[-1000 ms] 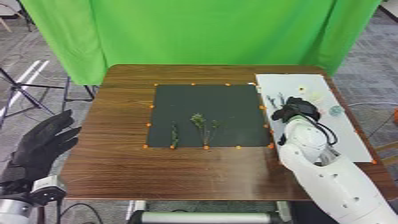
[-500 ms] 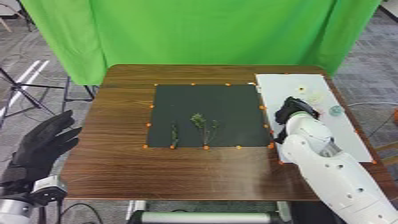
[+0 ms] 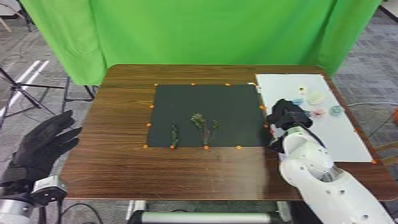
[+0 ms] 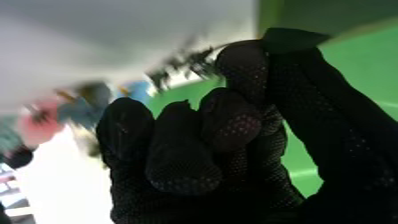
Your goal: Arrange flowers
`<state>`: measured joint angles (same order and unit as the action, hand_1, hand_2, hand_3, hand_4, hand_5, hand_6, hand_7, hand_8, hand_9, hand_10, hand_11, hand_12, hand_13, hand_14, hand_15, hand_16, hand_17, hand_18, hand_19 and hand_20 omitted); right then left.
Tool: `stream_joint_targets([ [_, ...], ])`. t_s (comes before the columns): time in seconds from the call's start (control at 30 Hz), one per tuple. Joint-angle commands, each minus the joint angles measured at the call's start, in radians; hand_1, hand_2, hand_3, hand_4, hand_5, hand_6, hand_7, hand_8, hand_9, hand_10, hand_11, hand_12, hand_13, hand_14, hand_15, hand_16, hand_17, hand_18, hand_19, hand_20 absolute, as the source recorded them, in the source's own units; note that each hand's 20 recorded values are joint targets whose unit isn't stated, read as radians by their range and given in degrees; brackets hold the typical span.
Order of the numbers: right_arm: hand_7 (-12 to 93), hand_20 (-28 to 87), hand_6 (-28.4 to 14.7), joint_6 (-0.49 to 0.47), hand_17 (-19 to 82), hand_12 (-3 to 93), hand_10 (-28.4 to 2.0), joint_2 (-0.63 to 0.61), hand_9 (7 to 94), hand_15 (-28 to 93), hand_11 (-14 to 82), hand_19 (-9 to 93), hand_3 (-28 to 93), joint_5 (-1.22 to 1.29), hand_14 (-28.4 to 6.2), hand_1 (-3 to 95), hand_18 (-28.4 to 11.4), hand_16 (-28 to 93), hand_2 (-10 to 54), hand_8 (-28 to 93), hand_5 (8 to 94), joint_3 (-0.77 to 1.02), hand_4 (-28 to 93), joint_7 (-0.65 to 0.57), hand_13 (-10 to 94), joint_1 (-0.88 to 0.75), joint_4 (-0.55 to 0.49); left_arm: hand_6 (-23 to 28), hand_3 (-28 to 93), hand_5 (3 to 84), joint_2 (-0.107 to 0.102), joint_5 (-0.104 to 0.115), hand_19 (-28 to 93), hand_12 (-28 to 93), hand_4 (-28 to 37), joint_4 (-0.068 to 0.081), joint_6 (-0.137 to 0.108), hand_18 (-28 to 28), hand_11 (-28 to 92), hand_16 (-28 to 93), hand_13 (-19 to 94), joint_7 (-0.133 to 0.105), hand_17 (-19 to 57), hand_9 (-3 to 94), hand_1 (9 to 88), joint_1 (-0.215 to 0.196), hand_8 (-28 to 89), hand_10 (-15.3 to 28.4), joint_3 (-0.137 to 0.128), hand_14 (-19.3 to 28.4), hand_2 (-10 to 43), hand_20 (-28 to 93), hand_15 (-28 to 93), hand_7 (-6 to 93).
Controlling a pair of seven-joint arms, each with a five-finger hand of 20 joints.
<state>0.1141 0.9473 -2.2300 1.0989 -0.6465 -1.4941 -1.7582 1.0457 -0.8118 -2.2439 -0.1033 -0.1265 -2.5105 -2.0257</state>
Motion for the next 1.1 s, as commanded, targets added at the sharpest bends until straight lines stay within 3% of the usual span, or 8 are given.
stream_joint_targets([
  [0.03, 59, 66, -0.8, -0.006, 40, 52.8, -10.0, -0.018, 79.0, 85, 64.5, 93, 84, -0.009, -8.5, 42.9, -23.0, 38, -9.5, 22, 68.3, 0.005, -18, 0.048, 77, -0.041, -0.115, 1.7, 71, 28.1, -0.009, 0.008, 42, 17, -24.9, 0.001, -0.012, 19.5, 22, 2, 20, -0.007, -8.5, 22.4, 27.8, -0.013, -12, 10.2, 0.000, 13.3, -3.4, 9, 30, 23.8],
  [0.13, 59, 66, -0.8, -0.020, 40, 52.7, -10.0, -0.014, 79.0, 85, 64.6, 93, 84, 0.000, -8.5, 42.9, -23.0, 38, -9.5, 22, 68.3, 0.003, -18, 0.081, 77, -0.065, -0.142, 1.7, 71, 28.1, -0.008, 0.008, 42, 17, -24.9, 0.000, -0.012, 19.4, 22, 2, 20, -0.005, -8.5, 22.4, 27.8, -0.012, -12, 10.1, 0.001, 13.2, -3.4, 9, 30, 23.8],
  [0.27, 59, 66, -0.7, -0.043, 40, 52.6, -10.0, -0.011, 78.9, 85, 64.7, 93, 84, 0.020, -8.5, 43.0, -23.0, 38, -9.5, 22, 68.3, -0.003, -18, 0.129, 77, -0.092, -0.169, 1.6, 71, 28.1, 0.007, -0.002, 42, 17, -24.9, 0.001, 0.001, 19.4, 22, 2, 20, 0.007, -8.5, 22.4, 27.8, -0.003, -12, 10.2, -0.002, 13.3, -3.4, 9, 30, 23.8],
  [0.43, 59, 66, -0.8, -0.077, 40, 52.6, -9.8, -0.018, 78.9, 85, 64.8, 93, 84, 0.034, -8.4, 42.9, -22.8, 38, -9.5, 22, 68.3, -0.018, -18, 0.206, 77, -0.128, -0.187, 1.7, 71, 28.1, 0.003, -0.002, 42, 17, -24.9, 0.004, 0.001, 19.4, 22, 2, 20, 0.005, -8.5, 22.4, 27.8, 0.001, -12, 10.2, 0.001, 13.3, -3.4, 9, 30, 23.9],
  [0.83, 60, 66, -0.4, -0.127, 40, 51.8, -9.6, -0.033, 78.5, 85, 65.1, 93, 83, -0.009, -8.2, 43.4, -22.4, 38, -9.5, 21, 67.6, -0.026, -20, 0.400, 76, -0.158, -0.143, 1.7, 71, 28.1, 0.001, 0.000, 42, 17, -25.0, 0.007, -0.001, 19.4, 22, 2, 20, 0.004, -8.5, 22.4, 27.8, 0.002, -12, 10.2, 0.004, 13.3, -3.4, 9, 30, 23.8],
  [0.97, 60, 65, -0.4, -0.111, 39, 52.2, -9.6, -0.044, 78.2, 85, 64.8, 93, 83, -0.047, -8.2, 43.4, -22.3, 38, -9.5, 21, 67.2, -0.041, -20, 0.383, 76, -0.142, -0.127, 1.7, 71, 28.1, 0.002, 0.000, 42, 17, -25.0, 0.006, -0.003, 19.4, 22, 2, 20, 0.003, -8.5, 22.4, 27.8, 0.000, -12, 10.1, 0.004, 13.3, -3.4, 9, 30, 23.7],
  [1.1, 60, 65, -0.3, -0.119, 39, 52.4, -9.5, -0.049, 78.2, 85, 64.7, 93, 83, -0.046, -8.1, 43.5, -22.1, 38, -9.5, 20, 67.0, -0.019, -21, 0.458, 76, -0.143, -0.098, 1.7, 71, 28.1, -0.001, 0.003, 42, 17, -24.9, 0.006, -0.003, 19.4, 22, 2, 20, 0.001, -8.5, 22.4, 27.7, -0.002, -12, 10.1, 0.003, 13.2, -3.4, 9, 30, 23.9],
])
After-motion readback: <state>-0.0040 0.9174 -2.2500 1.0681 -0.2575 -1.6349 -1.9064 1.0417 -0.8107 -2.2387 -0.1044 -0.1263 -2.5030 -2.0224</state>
